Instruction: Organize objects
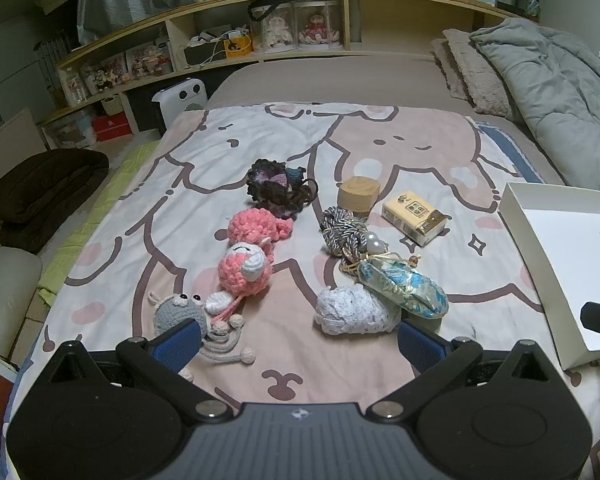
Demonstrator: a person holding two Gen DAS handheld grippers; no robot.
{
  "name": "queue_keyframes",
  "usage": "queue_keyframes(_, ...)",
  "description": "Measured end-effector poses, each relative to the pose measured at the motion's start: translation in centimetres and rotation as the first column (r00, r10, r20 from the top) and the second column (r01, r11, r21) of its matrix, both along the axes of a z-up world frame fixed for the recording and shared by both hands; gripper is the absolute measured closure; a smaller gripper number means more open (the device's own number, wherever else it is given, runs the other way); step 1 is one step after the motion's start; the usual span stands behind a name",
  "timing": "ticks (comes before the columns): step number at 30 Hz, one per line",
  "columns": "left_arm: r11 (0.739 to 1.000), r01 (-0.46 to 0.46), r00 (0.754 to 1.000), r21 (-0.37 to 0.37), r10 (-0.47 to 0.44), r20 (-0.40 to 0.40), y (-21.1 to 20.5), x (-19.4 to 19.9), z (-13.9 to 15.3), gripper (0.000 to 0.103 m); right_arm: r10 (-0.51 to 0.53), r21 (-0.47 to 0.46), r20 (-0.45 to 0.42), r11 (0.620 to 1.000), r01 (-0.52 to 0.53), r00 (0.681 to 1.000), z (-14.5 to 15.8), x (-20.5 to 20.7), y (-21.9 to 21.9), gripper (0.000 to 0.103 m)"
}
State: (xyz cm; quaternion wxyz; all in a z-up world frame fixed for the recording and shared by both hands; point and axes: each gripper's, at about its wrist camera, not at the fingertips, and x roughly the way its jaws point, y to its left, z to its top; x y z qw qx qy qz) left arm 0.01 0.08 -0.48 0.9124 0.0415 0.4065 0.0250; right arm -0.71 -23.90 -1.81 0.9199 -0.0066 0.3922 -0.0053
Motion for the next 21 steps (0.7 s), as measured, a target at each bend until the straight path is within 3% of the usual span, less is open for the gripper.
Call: queue_keyframes(21,1.000,0.009,1.000,-0.003,-0.009,-0.001,0.09,-0.09,0.10,0.000,0.000,0.000,-0.001,1.000,0.000,1.000,-0.03,0.02,0.03,0.000)
